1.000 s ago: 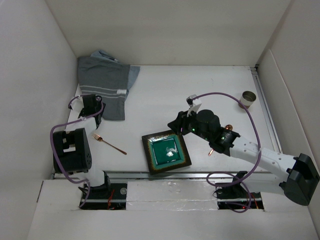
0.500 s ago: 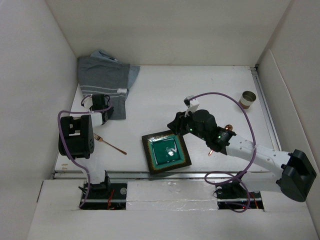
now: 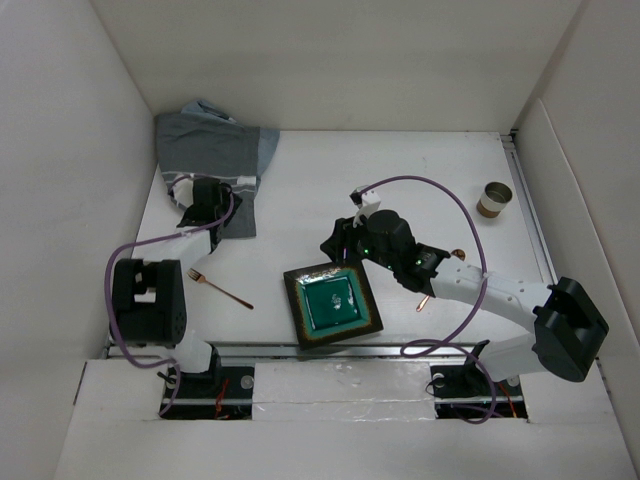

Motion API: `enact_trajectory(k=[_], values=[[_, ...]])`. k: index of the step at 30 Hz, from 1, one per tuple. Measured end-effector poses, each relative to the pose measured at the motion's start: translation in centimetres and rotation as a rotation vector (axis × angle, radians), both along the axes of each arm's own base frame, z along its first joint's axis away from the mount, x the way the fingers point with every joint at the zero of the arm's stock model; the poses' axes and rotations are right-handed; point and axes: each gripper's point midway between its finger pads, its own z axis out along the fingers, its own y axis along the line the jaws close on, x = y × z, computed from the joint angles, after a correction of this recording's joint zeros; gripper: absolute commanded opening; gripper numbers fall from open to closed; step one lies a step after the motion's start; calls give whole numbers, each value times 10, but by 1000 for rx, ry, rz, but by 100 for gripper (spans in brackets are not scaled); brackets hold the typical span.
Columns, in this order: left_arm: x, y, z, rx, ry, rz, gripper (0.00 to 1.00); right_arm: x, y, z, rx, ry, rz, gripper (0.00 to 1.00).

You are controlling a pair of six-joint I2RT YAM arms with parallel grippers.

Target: Set the dinner table for one person

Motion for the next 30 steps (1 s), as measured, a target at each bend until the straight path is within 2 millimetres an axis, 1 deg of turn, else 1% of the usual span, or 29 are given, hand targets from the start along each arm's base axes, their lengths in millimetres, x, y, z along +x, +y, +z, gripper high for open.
enact_trajectory(k=[2,3,5,7,8,10,12,13,16,17,19,20,22,23,27,30], values=[[-7,22,24,21,-63,70,64,-1,1,0,4,-1,6,53],[-12,33,32,32,-87,104,64,-1,2,1,9,-3,11,53],[-17,52,39,53,-105,165,64,-2,3,2,15,-4,19,53],[-17,62,28,69,-69,193,62,-3,4,2,17,-2,26,52],[-16,63,18,73,-39,192,58,-3,4,2,17,-1,28,52],[-14,62,-10,76,49,185,56,-3,4,1,16,-1,28,52],[-17,59,-37,61,124,169,55,-2,3,1,15,-3,21,52],[-20,61,-47,58,145,173,55,-3,2,1,13,-4,19,52],[-18,70,-45,37,134,191,54,-4,-1,1,12,-5,13,52],[-19,73,-46,34,136,197,52,-3,-1,2,12,-7,11,52],[-20,78,-47,32,144,208,42,-3,-1,2,13,-8,10,52],[-21,78,-49,34,148,204,26,-3,-1,2,13,-8,10,52],[-21,76,-54,37,164,188,10,-3,-1,2,12,-8,7,52],[-18,76,-55,37,163,183,0,-3,-2,2,12,-9,5,52],[-9,66,-56,41,164,130,0,0,-4,2,7,-13,-13,51],[-5,39,-56,44,159,57,0,6,-5,4,2,-15,-45,50]])
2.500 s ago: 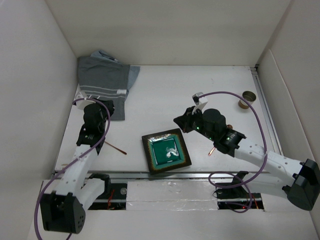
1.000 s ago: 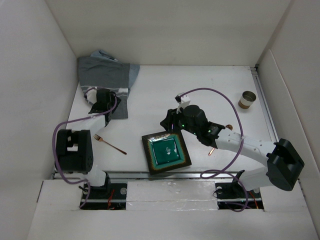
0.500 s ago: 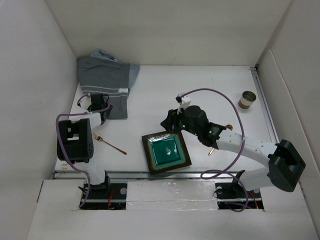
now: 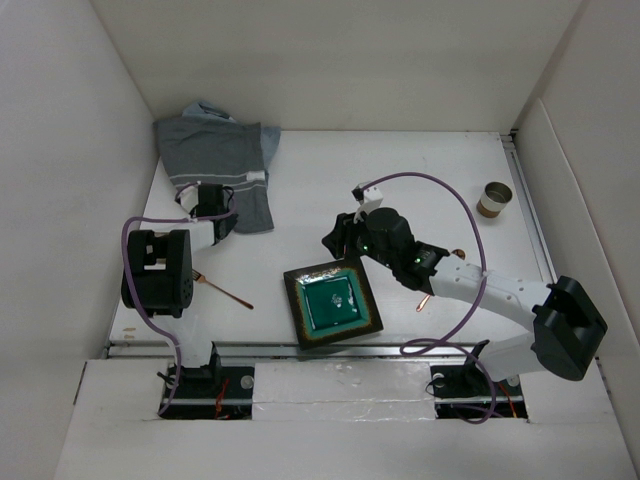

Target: Set the dinner table for one person

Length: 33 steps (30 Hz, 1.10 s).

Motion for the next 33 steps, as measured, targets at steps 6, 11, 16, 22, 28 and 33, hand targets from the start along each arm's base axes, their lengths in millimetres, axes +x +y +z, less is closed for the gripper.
enact_trajectory(k=[6,11,16,22,28,33], values=[[-2,-89,5,-6,-9,-234,0,28,-2,-6,-27,12,-75,49],[12,-155,21,-31,-55,-410,0,71,-49,-22,-59,48,-221,53],[22,-182,20,-11,-58,-486,31,103,-80,-45,-73,102,-323,55],[-2,-167,15,28,-41,-461,49,132,-63,-102,-84,243,-314,56],[-30,-145,54,38,-160,-400,42,150,-32,-134,-18,347,-305,55],[-45,-130,71,26,-252,-330,41,167,-18,-140,47,389,-379,53]])
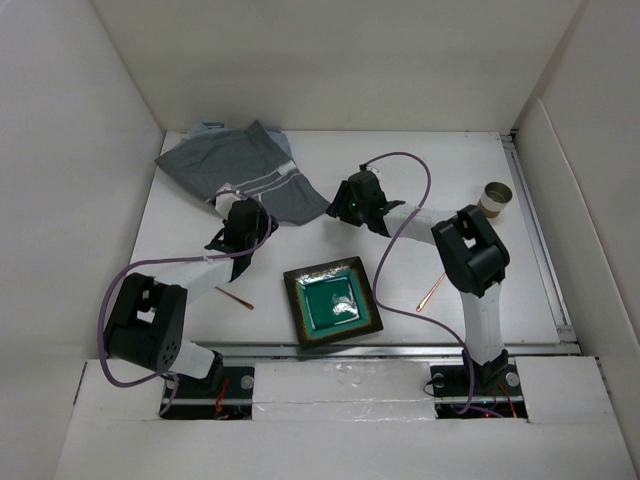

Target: Set the dinner table for one person

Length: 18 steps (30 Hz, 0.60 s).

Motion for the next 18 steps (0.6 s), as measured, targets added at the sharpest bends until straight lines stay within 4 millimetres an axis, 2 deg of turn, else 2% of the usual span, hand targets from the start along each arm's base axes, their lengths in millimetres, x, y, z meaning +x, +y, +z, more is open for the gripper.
enact_trajectory(k=[6,9,17,18], values=[[-17,7,-25,-28,26,34,40,31,28,1,65,3,-66,53],[-21,8,-30,-37,24,40,40,40,37,-5,87,20,-86,51],[-16,8,-6,-78,-87,48,37,42,39,-7,148,78,-168,41],[-18,9,-5,-85,-103,48,37,40,38,-10,148,103,-182,27]])
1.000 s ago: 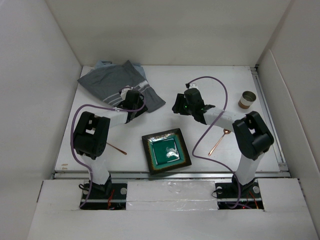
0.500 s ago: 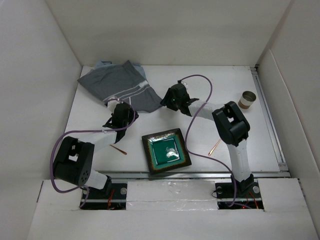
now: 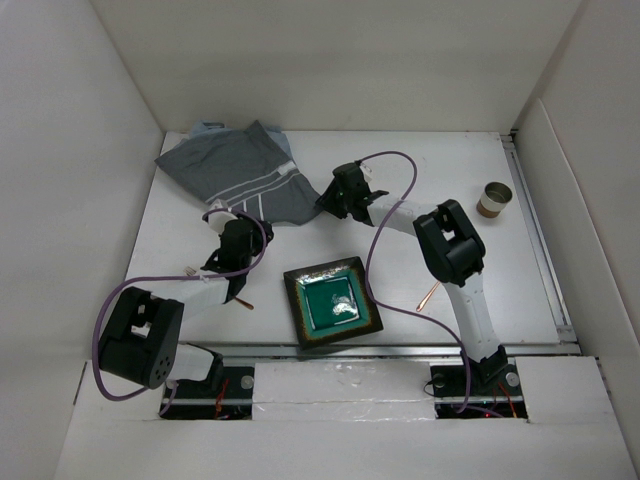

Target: Set the dinner table for one person

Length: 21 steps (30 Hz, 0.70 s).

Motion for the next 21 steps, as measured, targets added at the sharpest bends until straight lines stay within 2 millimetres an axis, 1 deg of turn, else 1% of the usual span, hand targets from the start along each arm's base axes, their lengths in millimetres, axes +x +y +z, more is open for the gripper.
enact_trajectory(k=[1,2,3,4,6,8,11,12,13,14,15,16,18,21], values=[[-4,1,-1,-4,-6,1,37,4,3,2,6,-8,0,27],[-8,3,-3,-6,-11,2,37,7,5,2,13,-3,-5,23],[-11,4,-5,-6,-10,3,37,10,8,1,19,1,-8,7],[-13,5,-7,-6,-10,3,37,12,9,0,26,4,-8,0],[-13,5,-7,-6,-10,2,38,15,9,-4,47,17,-13,0],[-12,6,-7,-8,-11,4,41,20,6,-1,73,-5,-23,0],[-11,9,-8,-15,-8,5,45,19,-9,7,67,-48,-43,0],[-10,10,-7,-19,-10,8,46,20,-14,15,50,-68,-45,0],[-9,11,-6,-25,-14,8,47,25,-18,29,41,-106,-47,0],[-8,11,-5,-29,-20,8,46,28,-21,49,29,-154,-47,0],[-8,11,-4,-33,-24,7,46,31,-25,72,18,-204,-49,0],[-7,10,-4,-36,-25,3,46,33,-28,101,13,-264,-52,0],[-7,7,-5,-42,-23,-11,46,37,-36,167,16,-396,-64,0],[-9,2,-16,-50,9,-39,47,37,-49,280,47,-621,-98,0]])
